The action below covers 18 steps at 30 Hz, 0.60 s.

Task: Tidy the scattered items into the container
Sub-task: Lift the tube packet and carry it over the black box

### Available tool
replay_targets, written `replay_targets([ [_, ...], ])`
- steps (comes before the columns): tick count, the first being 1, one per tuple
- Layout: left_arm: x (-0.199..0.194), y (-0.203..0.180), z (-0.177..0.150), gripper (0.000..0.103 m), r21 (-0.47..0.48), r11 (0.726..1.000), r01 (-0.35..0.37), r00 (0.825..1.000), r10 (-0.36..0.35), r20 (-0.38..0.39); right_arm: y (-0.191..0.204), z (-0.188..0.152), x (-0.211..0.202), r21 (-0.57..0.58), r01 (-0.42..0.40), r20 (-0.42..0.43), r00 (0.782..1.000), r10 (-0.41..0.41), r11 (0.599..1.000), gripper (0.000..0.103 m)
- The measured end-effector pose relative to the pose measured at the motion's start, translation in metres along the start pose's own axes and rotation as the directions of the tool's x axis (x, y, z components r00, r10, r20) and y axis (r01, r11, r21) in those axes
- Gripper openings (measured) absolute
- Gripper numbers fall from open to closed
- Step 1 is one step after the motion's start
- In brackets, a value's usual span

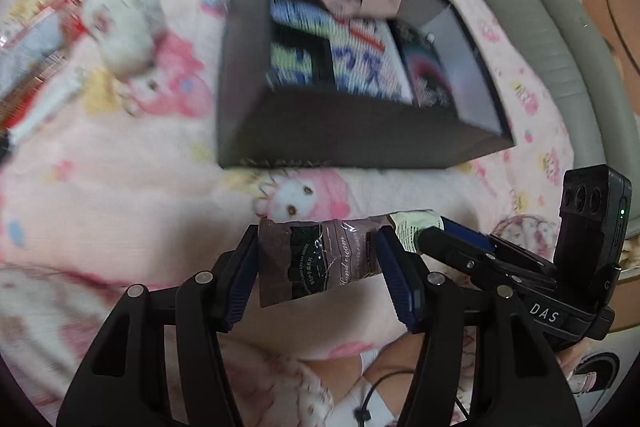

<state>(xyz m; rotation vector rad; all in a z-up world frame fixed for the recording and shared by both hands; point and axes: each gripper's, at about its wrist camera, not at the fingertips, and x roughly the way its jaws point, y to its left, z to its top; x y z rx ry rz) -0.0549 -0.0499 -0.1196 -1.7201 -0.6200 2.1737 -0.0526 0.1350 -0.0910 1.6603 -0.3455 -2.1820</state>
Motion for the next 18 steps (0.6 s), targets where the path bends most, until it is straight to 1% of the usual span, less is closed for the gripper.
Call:
replay_targets([
  [2, 0.008, 0.002, 0.002, 0.058, -0.02, 1.0, -0.01, 1.0, 0.01, -0.007, -0.013, -0.003, 0.009, 0.023, -0.007, -0.029, 1.0, 0.007, 1.0, 0.042],
  [4, 0.002, 0.003, 0.003, 0.058, -0.022, 0.999, -0.045, 0.999, 0.046, 0.023, -0.022, -0.005, 0.017, 0.041, -0.017, -0.057, 0.998, 0.02, 0.999, 0.042],
  [6, -0.008, 0.004, 0.004, 0.058, -0.012, 0.999, -0.043, 0.998, 0.044, 0.052, -0.025, -0.005, 0.019, 0.041, -0.038, -0.054, 0.998, 0.041, 0.998, 0.042],
  [8, -0.013, 0.007, 0.006, 0.058, -0.006, 0.999, -0.053, 0.997, 0.054, 0.058, -0.026, -0.003, 0.019, 0.034, -0.042, -0.04, 0.998, 0.043, 0.999, 0.042],
  [11, -0.004, 0.014, 0.006, 0.058, -0.027, 0.997, -0.068, 0.998, 0.068, 0.006, -0.023, 0.001, 0.024, 0.017, -0.038, -0.033, 0.999, 0.038, 0.999, 0.042],
  [15, 0.019, 0.016, 0.002, 0.058, -0.032, 0.998, -0.063, 0.996, 0.06, -0.067, -0.021, -0.002, 0.038, -0.005, -0.019, -0.075, 0.997, 0.018, 1.0, 0.042],
  [18, 0.027, 0.008, 0.001, 0.06, -0.017, 0.999, -0.038, 0.996, 0.036, -0.086, -0.021, -0.002, 0.042, -0.007, -0.036, -0.075, 0.997, 0.036, 0.999, 0.042],
])
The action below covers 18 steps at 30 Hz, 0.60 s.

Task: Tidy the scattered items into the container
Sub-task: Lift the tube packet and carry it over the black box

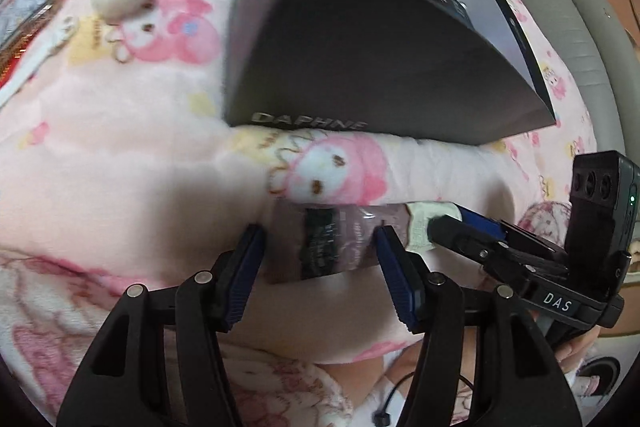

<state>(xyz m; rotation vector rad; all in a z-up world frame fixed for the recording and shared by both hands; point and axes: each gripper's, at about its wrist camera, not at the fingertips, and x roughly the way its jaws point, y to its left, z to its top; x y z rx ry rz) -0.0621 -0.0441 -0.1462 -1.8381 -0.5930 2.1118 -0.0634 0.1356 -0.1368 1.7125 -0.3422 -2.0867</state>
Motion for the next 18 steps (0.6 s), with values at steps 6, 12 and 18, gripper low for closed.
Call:
replay_targets([
  [6, -0.018, -0.014, -0.008, 0.06, -0.028, 1.0, 0.009, 0.999, -0.008, 0.043, 0.004, 0.001, -0.011, -0.005, -0.041, 0.041, 0.998, 0.041, 0.999, 0.042],
  [12, -0.071, -0.057, -0.007, 0.06, 0.03, 0.999, 0.015, 0.988, -0.02, 0.155, 0.016, 0.004, -0.061, -0.036, -0.059, 0.142, 0.988, 0.063, 0.998, 0.042],
  [18, -0.113, -0.084, 0.054, 0.06, 0.08, 0.997, 0.014, 0.964, -0.035, 0.265, 0.034, 0.049, -0.122, -0.125, -0.049, 0.299, 0.951, 0.084, 0.991, 0.042],
])
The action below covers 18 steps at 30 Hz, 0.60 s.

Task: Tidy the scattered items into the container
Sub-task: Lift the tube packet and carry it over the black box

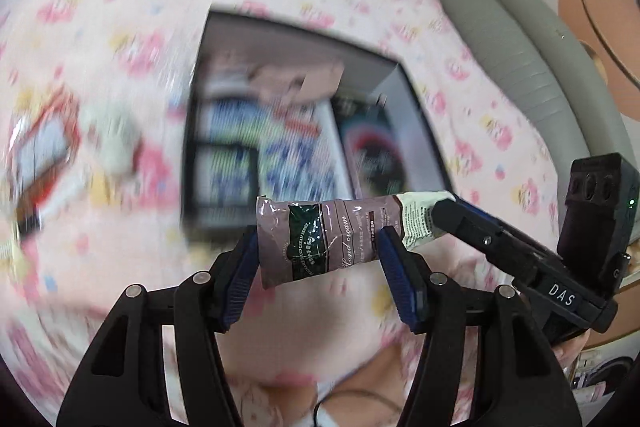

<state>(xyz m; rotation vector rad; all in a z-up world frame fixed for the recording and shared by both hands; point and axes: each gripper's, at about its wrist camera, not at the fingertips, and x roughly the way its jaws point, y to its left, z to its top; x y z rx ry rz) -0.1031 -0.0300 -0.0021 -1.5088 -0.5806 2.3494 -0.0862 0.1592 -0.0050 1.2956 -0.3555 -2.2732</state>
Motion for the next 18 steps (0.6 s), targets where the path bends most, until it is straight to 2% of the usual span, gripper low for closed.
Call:
replay_targets([
  [3, 0.009, -0.006, 0.047, 0.06, 0.006, 1.0, -0.022, 0.999, 0.022, 0.045, -0.001, 0.051, 0.005, -0.052, 0.024, 0.041, 0.999, -0.022, 0.998, 0.042],
  [6, 0.045, 0.0, 0.089, 0.06, -0.013, 0.998, -0.059, 0.998, 0.059, 0.032, -0.017, 0.099, 0.034, -0.043, 0.021, 0.002, 1.0, -0.021, 0.999, 0.042],
  [9, 0.078, 0.02, 0.12, 0.06, -0.055, 0.994, -0.091, 0.996, 0.091, -0.013, -0.038, 0.132, 0.075, -0.025, 0.031, -0.062, 0.998, -0.033, 0.999, 0.042],
  [14, 0.125, 0.041, 0.135, 0.06, -0.091, 0.984, -0.151, 0.985, 0.142, -0.092, -0.076, 0.148, 0.143, 0.07, 0.011, -0.171, 0.985, 0.001, 0.997, 0.042],
  [18, 0.137, 0.033, 0.136, 0.06, -0.027, 0.971, -0.237, 0.968, 0.234, -0.088, -0.093, 0.142, 0.164, 0.109, -0.023, -0.214, 0.976, 0.046, 0.994, 0.042],
])
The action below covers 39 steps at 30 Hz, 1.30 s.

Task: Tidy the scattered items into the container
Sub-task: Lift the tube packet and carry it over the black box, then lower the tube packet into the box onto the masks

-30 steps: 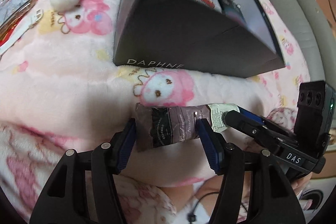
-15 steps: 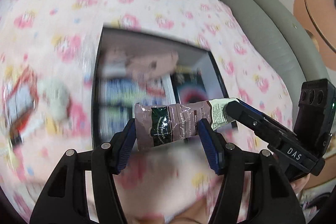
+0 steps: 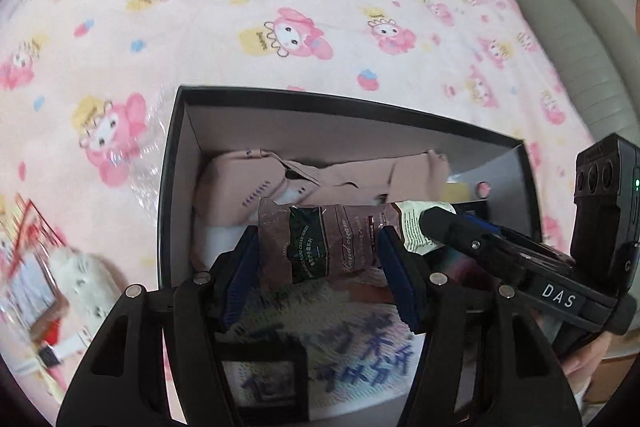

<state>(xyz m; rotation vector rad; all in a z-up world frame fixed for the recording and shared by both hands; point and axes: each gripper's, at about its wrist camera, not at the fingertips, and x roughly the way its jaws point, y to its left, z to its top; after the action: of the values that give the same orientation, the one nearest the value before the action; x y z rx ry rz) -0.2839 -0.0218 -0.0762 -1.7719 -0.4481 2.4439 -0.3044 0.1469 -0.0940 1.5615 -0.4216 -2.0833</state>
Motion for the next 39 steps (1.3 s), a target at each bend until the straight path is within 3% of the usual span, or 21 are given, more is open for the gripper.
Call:
replay_targets([
  [3, 0.005, -0.007, -0.003, 0.06, 0.037, 0.997, -0.069, 0.998, 0.069, -0.001, -0.01, 0.0, 0.008, 0.028, -0.028, -0.027, 0.999, 0.029, 0.999, 0.043],
  [8, 0.009, -0.015, -0.007, 0.061, 0.074, 0.987, -0.144, 0.989, 0.145, -0.006, 0.0, -0.007, 0.008, -0.036, 0.016, -0.025, 1.0, -0.017, 0.999, 0.042],
  [13, -0.01, -0.011, -0.021, 0.06, 0.049, 0.994, -0.094, 0.994, 0.091, 0.055, 0.001, -0.012, -0.025, -0.044, 0.074, 0.104, 0.992, -0.07, 0.996, 0.042],
  [16, -0.001, -0.016, -0.031, 0.055, 0.081, 0.995, -0.066, 0.998, 0.066, 0.006, -0.002, -0.015, -0.043, -0.039, 0.134, 0.151, 0.98, -0.127, 0.99, 0.042],
  [19, 0.017, -0.023, -0.036, 0.048, 0.119, 0.99, -0.071, 0.996, 0.077, -0.051, -0.002, -0.018, -0.046, -0.07, 0.173, 0.119, 0.979, -0.164, 0.982, 0.042],
  [21, 0.028, -0.025, -0.034, 0.045, 0.119, 0.99, -0.073, 0.994, 0.083, -0.078, -0.001, -0.019, -0.037, -0.118, 0.164, 0.054, 0.986, -0.158, 0.979, 0.042],
  [26, 0.041, -0.02, -0.019, 0.041, 0.061, 0.996, -0.065, 0.994, 0.07, -0.078, 0.006, -0.024, -0.012, -0.209, 0.177, -0.041, 0.981, -0.19, 0.962, 0.042],
  [29, 0.039, -0.015, -0.012, 0.038, 0.032, 0.996, -0.084, 0.995, 0.085, -0.053, 0.013, -0.015, 0.0, -0.229, 0.179, -0.039, 0.98, -0.193, 0.957, 0.042],
  [34, 0.034, 0.005, 0.003, 0.038, -0.028, 0.995, -0.092, 0.995, 0.091, -0.032, 0.002, 0.004, 0.007, -0.138, 0.132, -0.017, 0.991, -0.136, 0.982, 0.042],
  [37, 0.022, 0.008, 0.008, 0.038, -0.06, 0.995, -0.076, 0.997, 0.078, 0.023, -0.008, 0.007, -0.004, -0.076, 0.117, 0.022, 0.993, -0.116, 0.99, 0.042],
  [39, 0.017, 0.008, 0.01, 0.038, -0.07, 0.996, -0.051, 0.997, 0.054, 0.047, -0.014, 0.007, -0.018, -0.04, 0.15, 0.057, 0.987, -0.147, 0.988, 0.042],
])
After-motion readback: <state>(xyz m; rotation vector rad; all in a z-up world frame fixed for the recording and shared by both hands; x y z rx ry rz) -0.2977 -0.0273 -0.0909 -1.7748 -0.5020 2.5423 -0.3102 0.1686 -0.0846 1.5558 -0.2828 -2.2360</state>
